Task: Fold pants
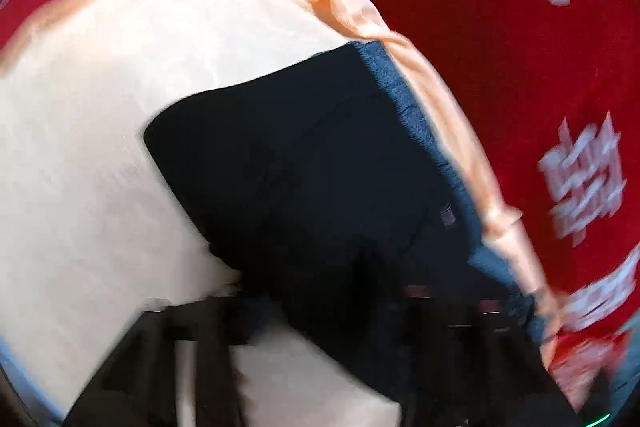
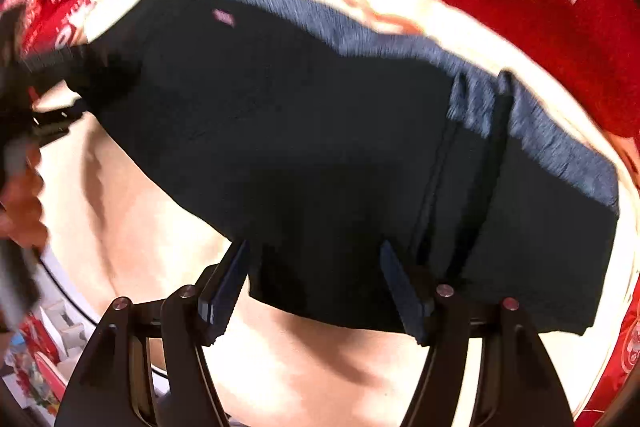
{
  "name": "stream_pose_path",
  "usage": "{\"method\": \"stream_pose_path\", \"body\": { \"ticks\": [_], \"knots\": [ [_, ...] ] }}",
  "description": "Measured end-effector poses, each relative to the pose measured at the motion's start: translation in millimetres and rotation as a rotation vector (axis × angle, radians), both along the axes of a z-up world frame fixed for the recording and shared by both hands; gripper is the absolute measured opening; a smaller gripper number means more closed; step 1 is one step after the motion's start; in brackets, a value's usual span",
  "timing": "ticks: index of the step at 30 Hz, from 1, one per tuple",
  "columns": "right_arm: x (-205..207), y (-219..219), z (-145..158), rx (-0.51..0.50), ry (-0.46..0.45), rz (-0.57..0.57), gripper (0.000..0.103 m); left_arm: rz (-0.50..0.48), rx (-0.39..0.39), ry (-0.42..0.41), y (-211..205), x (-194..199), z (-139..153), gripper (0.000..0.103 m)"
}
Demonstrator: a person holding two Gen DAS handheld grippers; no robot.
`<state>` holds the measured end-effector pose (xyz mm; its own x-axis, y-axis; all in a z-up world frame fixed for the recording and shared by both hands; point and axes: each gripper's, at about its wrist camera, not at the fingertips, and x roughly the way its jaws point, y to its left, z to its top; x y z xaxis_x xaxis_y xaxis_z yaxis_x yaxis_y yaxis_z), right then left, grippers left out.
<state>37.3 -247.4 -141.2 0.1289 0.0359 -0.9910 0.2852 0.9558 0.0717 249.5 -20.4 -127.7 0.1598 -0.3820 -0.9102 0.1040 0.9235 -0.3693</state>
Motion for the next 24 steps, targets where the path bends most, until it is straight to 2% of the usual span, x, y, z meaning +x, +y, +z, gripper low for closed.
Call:
{"method": "stream_pose_path", "body": {
  "ticks": [3,7,9,11,16,18,21,24],
  "knots": [
    [17,-12,24,0.033,-0.045,-0.024,0.072,-0.08,0.066,-0.069,-11,-6,11,0.033],
    [54,-27,50,0.113,-0.084,-0.049,0.072,-0.27,0.247,-0.273,-45,-31,32,0.033],
    [80,-26,63,0.168,-0.102,-0.023,0.072,-0.339,0.291,-0.341,-56,-42,38,0.032],
    [112,-19,73,0.225,-0.109,0.028,0.081,-0.406,0.329,-0.406,-64,-51,42,0.033],
    [189,16,68,0.409,-0.036,0.138,0.081,-0.472,0.36,-0.475,-73,-62,46,0.033],
    [211,41,72,0.423,-0.006,0.197,0.081,-0.481,0.362,-0.49,-73,-64,47,0.033],
    [237,72,60,0.448,0.066,0.302,0.083,-0.503,0.374,-0.516,-74,-67,47,0.033],
    [255,102,46,0.403,0.159,0.376,0.083,-0.526,0.386,-0.546,-76,-72,49,0.033]
  ]
}}
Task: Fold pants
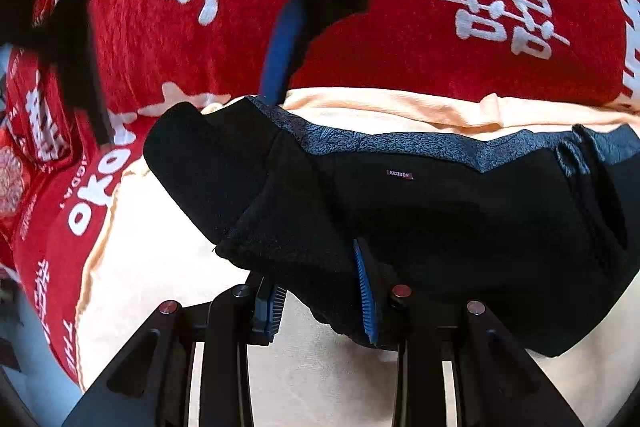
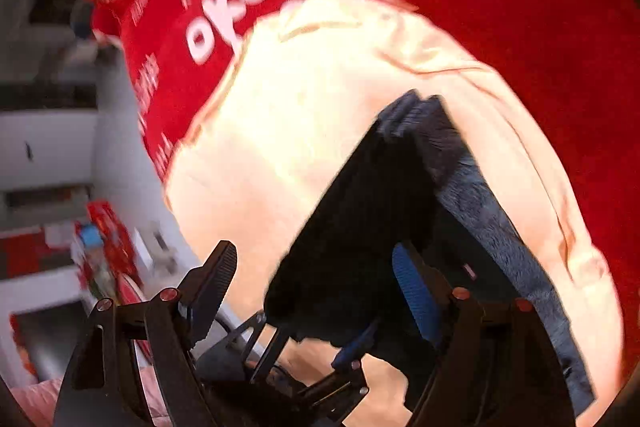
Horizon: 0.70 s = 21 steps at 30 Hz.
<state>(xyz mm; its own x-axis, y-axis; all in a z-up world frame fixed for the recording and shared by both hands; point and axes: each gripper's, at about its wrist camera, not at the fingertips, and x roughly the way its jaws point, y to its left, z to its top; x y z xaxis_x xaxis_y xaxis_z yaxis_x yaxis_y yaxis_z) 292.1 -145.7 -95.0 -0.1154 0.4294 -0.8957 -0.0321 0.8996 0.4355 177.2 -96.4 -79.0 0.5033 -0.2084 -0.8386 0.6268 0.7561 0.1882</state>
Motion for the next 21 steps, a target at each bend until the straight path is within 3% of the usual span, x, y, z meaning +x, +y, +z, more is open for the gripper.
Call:
{"method": "stream_pose_path", "body": {
  "ticks": [4,5,6,7,8,14,21],
  "knots": [
    [5,13,-30,-0.111,0.109,0.062,0.083,-0.013,0.0,-0.017,-2,-4,2,0.033],
    [3,12,-37,-0.133,0.134,0.063,0.079,-0.015,0.003,-0.021,-3,-5,3,0.033],
    [-1,9,-42,-0.153,0.147,0.062,0.07,-0.019,0.005,-0.021,-4,-6,4,0.033],
    [-7,4,-43,-0.145,0.147,0.053,0.037,-0.023,0.006,-0.012,-6,-6,4,0.033],
    [-12,-3,-43,-0.129,0.149,0.036,0.023,-0.026,0.004,0.002,-6,-7,5,0.033],
    [-46,-54,-10,-0.027,0.008,-0.104,0.017,-0.083,-0.043,-0.003,-29,-27,33,0.033],
    [-130,-144,43,0.142,-0.156,-0.329,0.017,-0.196,-0.115,0.004,-76,-68,79,0.033]
  ]
}}
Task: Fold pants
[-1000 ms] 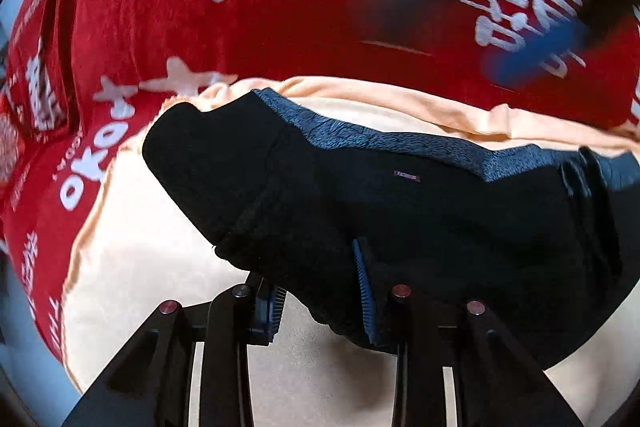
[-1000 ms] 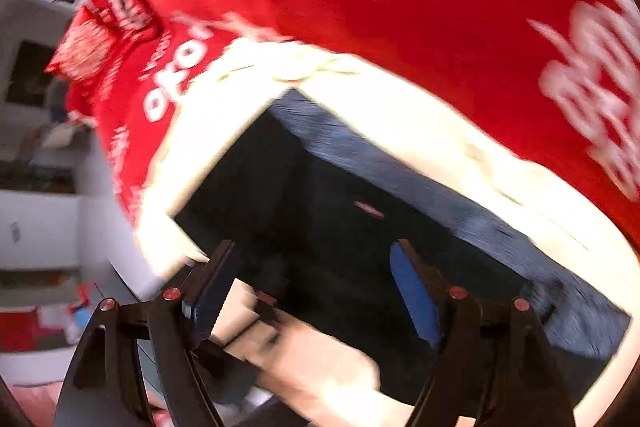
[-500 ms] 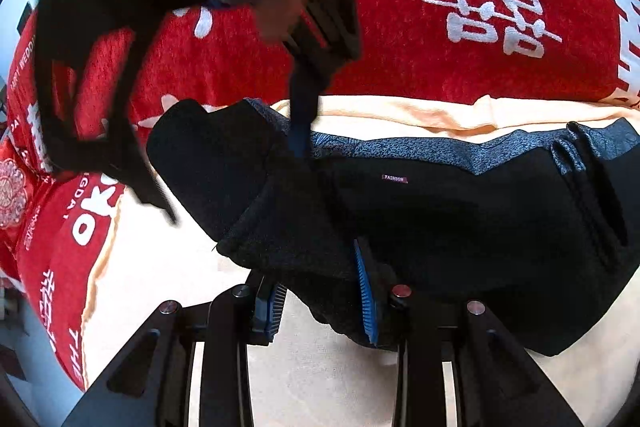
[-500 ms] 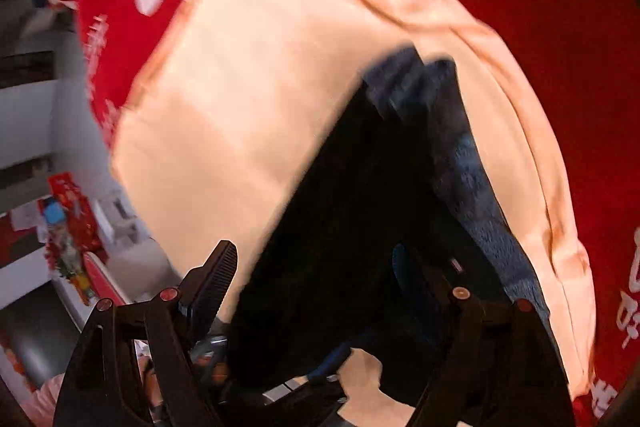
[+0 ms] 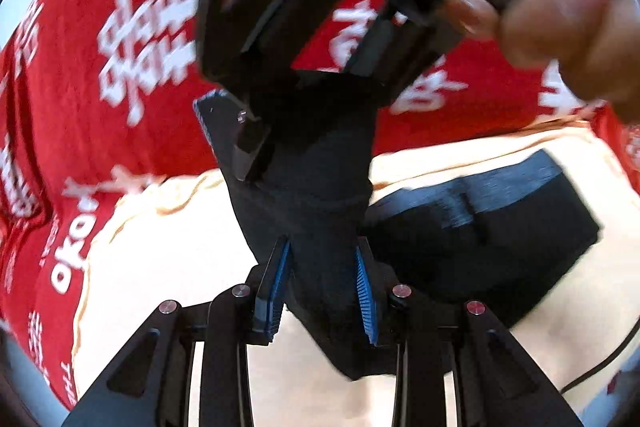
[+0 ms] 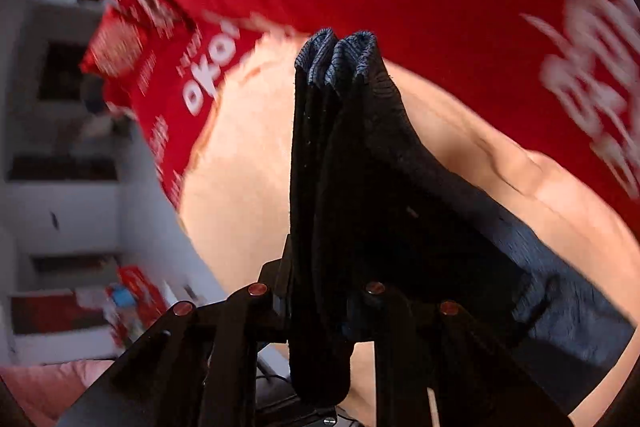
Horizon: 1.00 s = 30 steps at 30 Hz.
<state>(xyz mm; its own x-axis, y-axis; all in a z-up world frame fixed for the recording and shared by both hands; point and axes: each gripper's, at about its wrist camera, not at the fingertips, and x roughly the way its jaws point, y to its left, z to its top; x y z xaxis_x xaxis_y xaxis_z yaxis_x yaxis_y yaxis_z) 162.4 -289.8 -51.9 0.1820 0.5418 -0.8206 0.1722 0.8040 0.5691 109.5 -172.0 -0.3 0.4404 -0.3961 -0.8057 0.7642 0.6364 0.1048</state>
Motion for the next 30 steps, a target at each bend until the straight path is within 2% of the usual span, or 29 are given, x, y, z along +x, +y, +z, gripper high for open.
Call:
{"method": "stream_pose_path", "body": {
  "ticks": [5,10,12,16,20,25,27,28,29,30],
  "knots": [
    [-81,-76,26,0.063,-0.09,-0.174,0.017,-0.142,-0.013,0.003,-55,-49,24,0.033],
    [-171,-150,26,0.131,-0.147,-0.35,0.017,-0.281,0.001,0.017,-115,-107,25,0.033],
    [-204,-174,14,0.155,-0.146,-0.421,0.017,-0.318,0.015,0.032,-133,-127,19,0.033],
    [-259,-211,-24,0.193,-0.112,-0.535,0.018,-0.4,0.078,0.062,-166,-165,-13,0.033],
    [-285,-221,-72,0.213,-0.051,-0.623,0.017,-0.436,0.157,0.089,-182,-187,-47,0.033],
    [-297,-221,-105,0.229,-0.02,-0.648,0.017,-0.461,0.23,0.085,-183,-202,-66,0.033],
    [-296,-219,-108,0.223,-0.024,-0.639,0.019,-0.476,0.248,0.085,-180,-201,-66,0.042],
    [-296,-217,-108,0.201,-0.022,-0.631,0.022,-0.473,0.251,0.101,-177,-198,-64,0.058],
    [-296,-218,-108,0.169,-0.014,-0.62,0.023,-0.454,0.243,0.125,-172,-194,-60,0.066],
    [-293,-217,-108,0.151,-0.007,-0.616,0.023,-0.439,0.23,0.15,-168,-189,-56,0.066]
  ]
}}
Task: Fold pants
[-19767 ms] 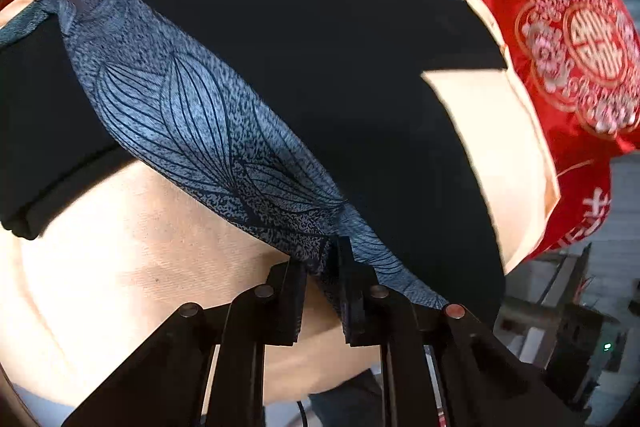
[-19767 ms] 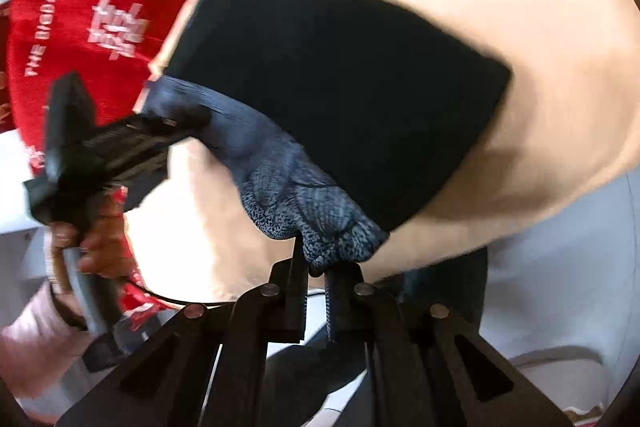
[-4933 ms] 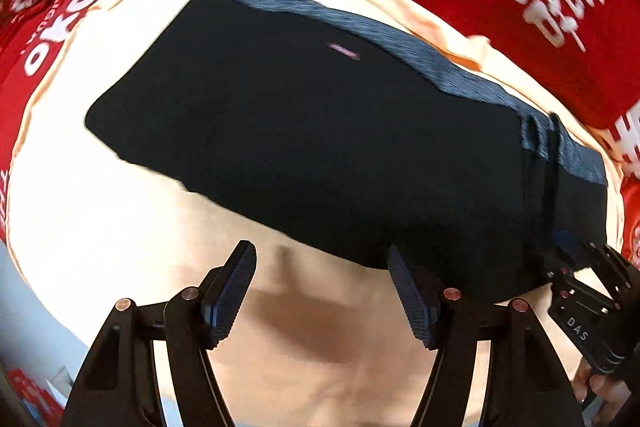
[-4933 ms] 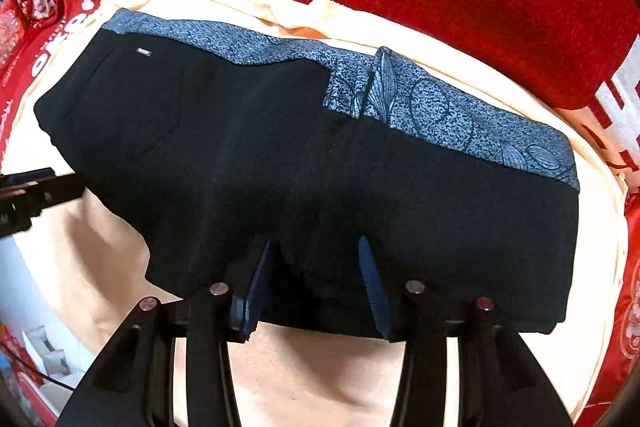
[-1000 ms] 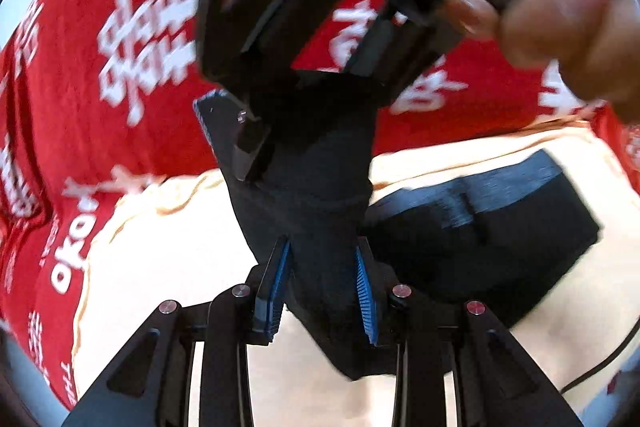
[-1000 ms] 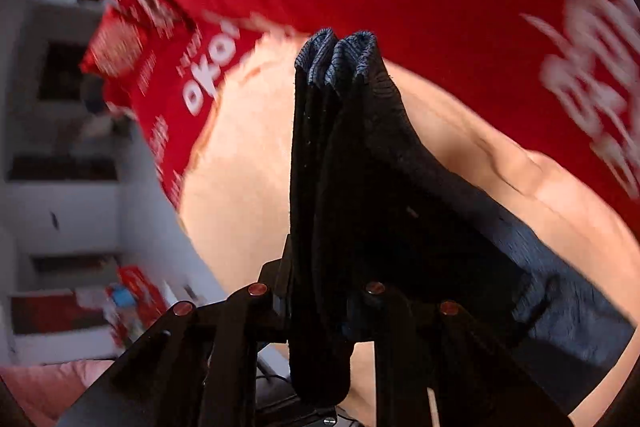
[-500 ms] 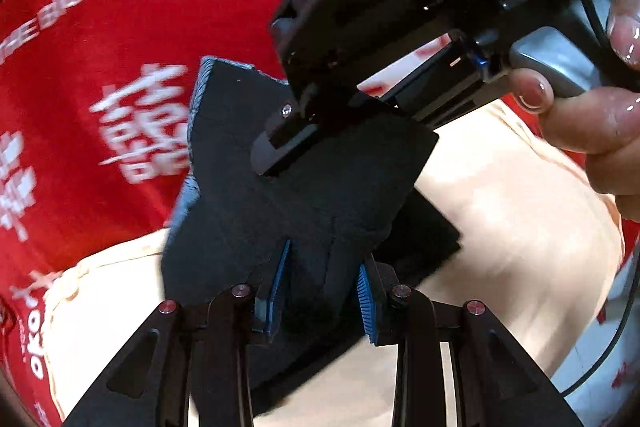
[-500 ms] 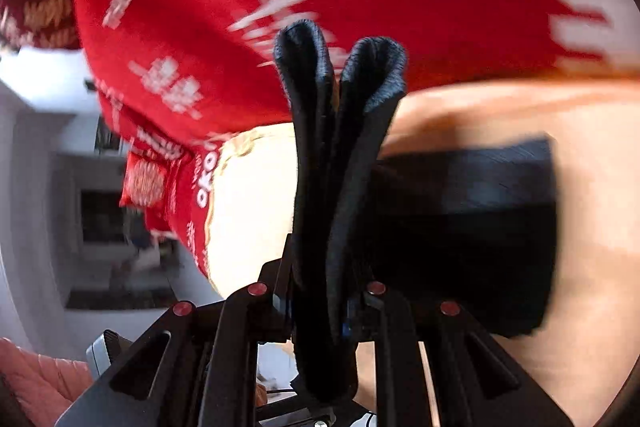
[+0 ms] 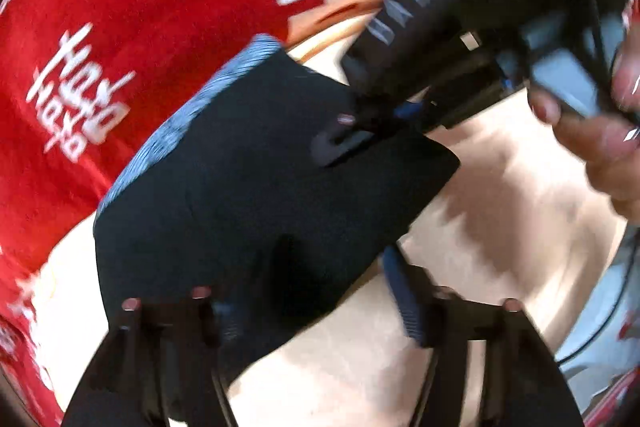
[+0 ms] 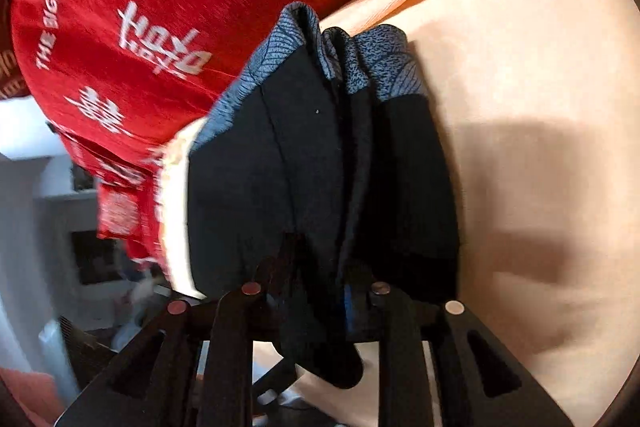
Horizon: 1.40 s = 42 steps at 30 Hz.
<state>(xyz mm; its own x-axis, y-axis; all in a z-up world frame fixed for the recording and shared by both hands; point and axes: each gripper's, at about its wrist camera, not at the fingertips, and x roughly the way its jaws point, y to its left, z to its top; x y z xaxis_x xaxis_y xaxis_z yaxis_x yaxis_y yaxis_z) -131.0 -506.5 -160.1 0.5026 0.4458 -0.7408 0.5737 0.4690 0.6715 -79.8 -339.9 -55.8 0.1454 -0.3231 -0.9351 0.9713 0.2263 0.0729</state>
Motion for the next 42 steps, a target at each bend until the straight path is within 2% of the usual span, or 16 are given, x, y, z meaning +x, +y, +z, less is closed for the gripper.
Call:
{"method": "stream_pose_path", "body": {
  "ticks": [2,4,7,11,17,21,26,28,29,31,33,38,42],
  "knots": [
    [2,2,1,-0.008,0.011,-0.004,0.024,0.042,-0.005,0.044,7,11,11,0.066],
    [5,4,6,-0.064,0.043,0.001,0.024,0.104,0.005,0.061,16,24,18,0.066],
    [11,9,15,-0.147,0.084,0.039,0.026,0.257,0.028,0.095,33,58,24,0.066],
    [22,20,30,-0.325,0.183,0.122,0.034,0.433,0.052,0.06,63,101,22,0.066],
    [18,30,42,-0.458,0.27,0.128,0.035,0.586,0.105,0.09,92,145,7,0.066],
    [12,41,58,-0.58,0.306,0.097,0.035,0.624,0.121,0.118,100,158,-1,0.066],
    [7,63,75,-0.666,0.256,0.111,0.039,0.635,0.121,0.144,105,166,-4,0.066],
    [13,70,68,-0.656,0.262,0.144,0.045,0.636,0.122,0.147,105,167,-5,0.067],
    [13,71,63,-0.649,0.277,0.158,0.046,0.64,0.125,0.146,106,169,-6,0.075],
    [16,73,52,-0.65,0.307,0.178,0.049,0.649,0.121,0.137,108,171,-6,0.083],
    [17,72,42,-0.644,0.322,0.191,0.055,0.652,0.119,0.147,109,174,-8,0.083],
    [14,59,32,-0.593,0.333,0.137,0.07,0.653,0.126,0.165,107,182,-14,0.083],
    [9,56,31,-0.571,0.328,0.13,0.075,0.652,0.129,0.169,102,181,-17,0.083]
  ]
}}
